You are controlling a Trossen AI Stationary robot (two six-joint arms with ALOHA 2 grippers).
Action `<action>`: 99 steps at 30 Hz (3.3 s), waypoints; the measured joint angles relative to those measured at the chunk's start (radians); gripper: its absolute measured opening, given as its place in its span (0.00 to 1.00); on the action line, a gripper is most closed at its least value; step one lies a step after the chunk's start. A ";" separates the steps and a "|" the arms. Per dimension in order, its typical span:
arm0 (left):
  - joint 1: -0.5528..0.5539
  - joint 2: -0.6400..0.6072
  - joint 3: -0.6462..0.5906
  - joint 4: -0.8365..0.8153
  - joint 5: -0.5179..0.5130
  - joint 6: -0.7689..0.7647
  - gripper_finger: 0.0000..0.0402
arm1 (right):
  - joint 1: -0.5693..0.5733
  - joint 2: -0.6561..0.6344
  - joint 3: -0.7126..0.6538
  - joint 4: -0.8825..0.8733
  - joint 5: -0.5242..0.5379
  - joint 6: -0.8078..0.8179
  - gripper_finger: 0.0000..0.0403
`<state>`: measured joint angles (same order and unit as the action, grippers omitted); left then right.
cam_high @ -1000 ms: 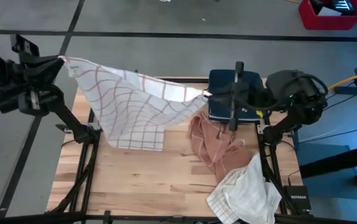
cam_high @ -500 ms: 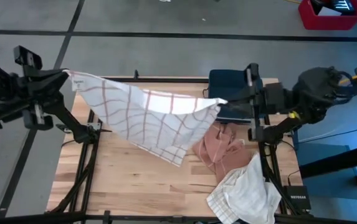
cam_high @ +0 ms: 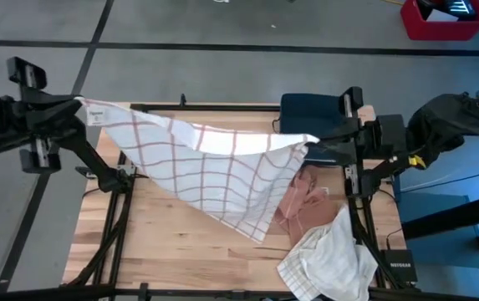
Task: Fold towel
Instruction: Fold the brown striped towel on the table
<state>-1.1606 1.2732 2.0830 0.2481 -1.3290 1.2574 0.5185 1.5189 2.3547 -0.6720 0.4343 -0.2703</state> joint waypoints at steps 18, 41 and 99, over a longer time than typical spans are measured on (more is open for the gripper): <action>0.105 -0.149 -0.014 -0.552 -0.242 -0.492 0.00 | -0.015 0.039 0.000 -0.099 0.055 0.004 0.04; 0.061 -0.093 -0.015 -1.795 -0.117 -1.808 0.00 | -0.096 0.144 -0.043 -0.477 0.145 0.184 0.04; 0.026 -0.365 -0.745 -0.029 0.837 -1.084 0.02 | 0.109 0.048 -0.281 0.342 -0.316 0.250 0.02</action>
<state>-1.1345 0.9084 1.3380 0.2192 -0.4924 0.1739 0.6280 1.5670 2.0734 -0.3296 0.1183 -0.0204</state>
